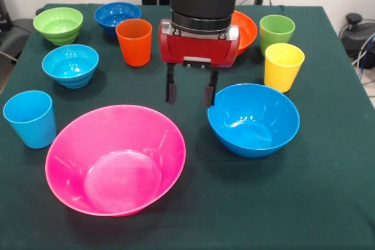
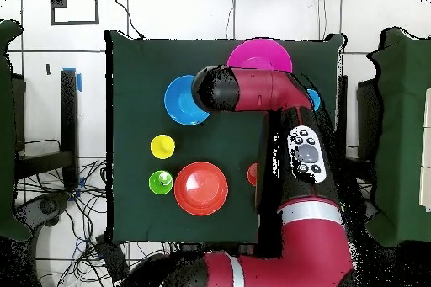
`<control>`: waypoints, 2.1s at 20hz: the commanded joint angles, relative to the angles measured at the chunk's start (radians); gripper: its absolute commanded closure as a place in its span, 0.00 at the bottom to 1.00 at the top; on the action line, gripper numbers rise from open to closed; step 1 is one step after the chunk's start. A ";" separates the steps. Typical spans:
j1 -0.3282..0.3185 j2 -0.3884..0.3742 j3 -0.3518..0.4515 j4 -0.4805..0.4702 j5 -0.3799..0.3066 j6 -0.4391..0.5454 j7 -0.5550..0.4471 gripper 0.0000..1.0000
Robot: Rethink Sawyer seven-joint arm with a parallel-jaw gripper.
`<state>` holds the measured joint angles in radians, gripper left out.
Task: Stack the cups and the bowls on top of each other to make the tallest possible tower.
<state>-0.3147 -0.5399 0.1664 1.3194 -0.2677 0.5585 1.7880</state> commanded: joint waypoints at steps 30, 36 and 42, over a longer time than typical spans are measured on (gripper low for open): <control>0.031 0.231 0.153 -0.393 0.086 0.470 -0.044 0.00; 0.042 0.344 0.189 -0.596 0.071 0.591 -0.108 0.00; 0.019 0.155 0.154 -0.216 0.095 0.335 -0.030 0.00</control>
<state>-0.2931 -0.3014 0.2824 0.9202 -0.1542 1.0096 1.7880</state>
